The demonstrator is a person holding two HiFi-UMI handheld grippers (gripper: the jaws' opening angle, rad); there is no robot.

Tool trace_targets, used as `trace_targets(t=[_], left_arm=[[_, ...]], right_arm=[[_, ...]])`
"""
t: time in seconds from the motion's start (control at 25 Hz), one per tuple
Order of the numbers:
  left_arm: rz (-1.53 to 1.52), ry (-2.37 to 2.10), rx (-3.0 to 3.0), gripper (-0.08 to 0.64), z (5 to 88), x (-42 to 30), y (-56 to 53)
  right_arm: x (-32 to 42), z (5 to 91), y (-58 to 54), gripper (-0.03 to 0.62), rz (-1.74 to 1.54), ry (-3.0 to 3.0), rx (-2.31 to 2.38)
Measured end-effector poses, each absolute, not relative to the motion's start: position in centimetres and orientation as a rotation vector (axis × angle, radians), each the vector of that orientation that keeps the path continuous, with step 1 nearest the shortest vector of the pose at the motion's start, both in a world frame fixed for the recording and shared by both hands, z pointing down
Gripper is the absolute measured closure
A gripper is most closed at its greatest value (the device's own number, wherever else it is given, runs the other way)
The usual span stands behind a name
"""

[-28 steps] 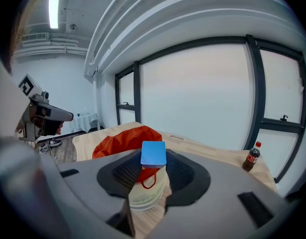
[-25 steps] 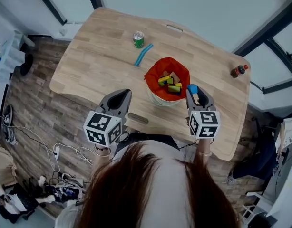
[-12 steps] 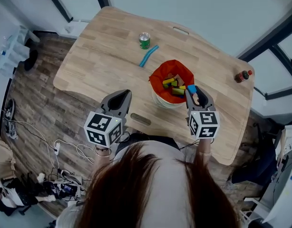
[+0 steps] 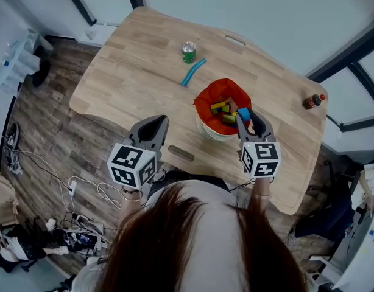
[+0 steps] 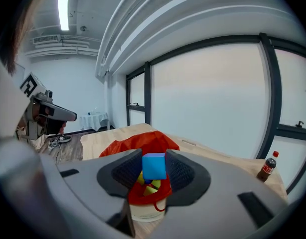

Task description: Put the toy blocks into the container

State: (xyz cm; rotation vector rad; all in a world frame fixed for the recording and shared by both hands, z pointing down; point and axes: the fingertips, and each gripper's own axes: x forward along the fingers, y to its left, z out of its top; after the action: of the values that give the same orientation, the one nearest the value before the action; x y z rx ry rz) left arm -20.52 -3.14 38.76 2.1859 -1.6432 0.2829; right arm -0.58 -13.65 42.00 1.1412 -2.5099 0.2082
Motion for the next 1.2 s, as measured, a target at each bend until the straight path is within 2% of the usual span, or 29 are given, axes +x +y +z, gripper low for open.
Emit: trace_targets(t=[1.2], left_arm=[[0.277,-1.659,2.17,0.551,38.9,-21.5,-3.1]], right_arm=[[-1.9,41.8,-13.6,0.43,0.177,-2.524,1.108]])
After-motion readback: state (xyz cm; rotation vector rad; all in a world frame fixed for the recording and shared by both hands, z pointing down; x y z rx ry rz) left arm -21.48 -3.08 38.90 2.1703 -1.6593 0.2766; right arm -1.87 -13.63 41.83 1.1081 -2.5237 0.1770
